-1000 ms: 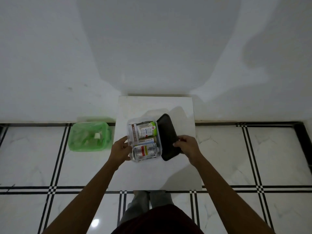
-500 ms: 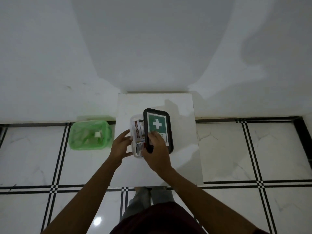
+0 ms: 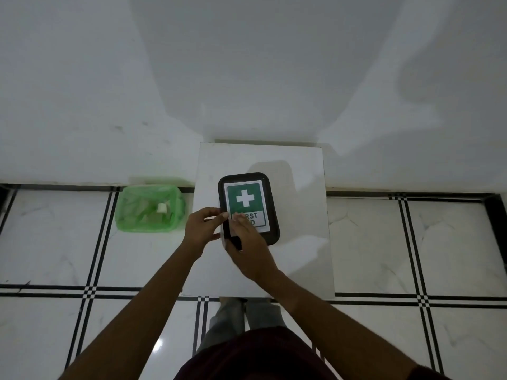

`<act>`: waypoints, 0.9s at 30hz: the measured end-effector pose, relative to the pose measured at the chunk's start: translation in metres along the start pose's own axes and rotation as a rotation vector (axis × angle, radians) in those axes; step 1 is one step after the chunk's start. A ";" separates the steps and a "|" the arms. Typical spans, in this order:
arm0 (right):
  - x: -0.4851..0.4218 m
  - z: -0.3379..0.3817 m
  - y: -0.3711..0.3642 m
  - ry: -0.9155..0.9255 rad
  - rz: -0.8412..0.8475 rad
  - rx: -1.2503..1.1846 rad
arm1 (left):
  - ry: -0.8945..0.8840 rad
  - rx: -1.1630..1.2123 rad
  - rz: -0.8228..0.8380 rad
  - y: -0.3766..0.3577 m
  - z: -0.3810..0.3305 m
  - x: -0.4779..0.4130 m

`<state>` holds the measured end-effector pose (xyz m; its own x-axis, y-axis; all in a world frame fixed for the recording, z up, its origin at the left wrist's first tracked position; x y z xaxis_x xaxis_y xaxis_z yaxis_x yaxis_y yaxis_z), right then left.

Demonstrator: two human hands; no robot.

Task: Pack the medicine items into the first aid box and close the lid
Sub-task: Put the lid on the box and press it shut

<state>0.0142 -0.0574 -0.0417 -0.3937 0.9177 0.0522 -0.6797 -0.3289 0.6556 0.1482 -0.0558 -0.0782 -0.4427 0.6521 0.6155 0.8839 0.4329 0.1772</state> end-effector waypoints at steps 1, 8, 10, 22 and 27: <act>-0.002 -0.003 0.012 -0.050 -0.057 -0.023 | -0.008 -0.018 0.000 0.000 -0.001 -0.001; -0.015 -0.074 0.074 -0.484 -0.235 0.029 | -0.262 -0.376 -0.017 0.003 -0.022 -0.005; -0.016 -0.076 0.066 -0.476 -0.147 0.016 | -0.303 -0.411 -0.056 0.004 -0.023 -0.003; -0.022 -0.078 0.068 -0.482 -0.059 0.023 | -0.158 -0.314 -0.111 0.012 0.003 0.016; -0.014 -0.090 0.061 -0.590 0.036 -0.066 | 0.049 -0.167 -0.112 0.017 0.032 0.030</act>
<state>-0.0775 -0.1099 -0.0701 -0.0193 0.8681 0.4961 -0.7168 -0.3580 0.5984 0.1448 -0.0094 -0.0813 -0.5357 0.5728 0.6203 0.8439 0.3890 0.3695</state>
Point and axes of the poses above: each hand's wrist, its own x-axis away from the middle knuckle, its own y-axis out of the back of the hand, z = x × y, the point moved 8 cm from there along -x, towards the middle knuckle, and after that the axes turned 5 degrees about -z, right-handed, at the moved point
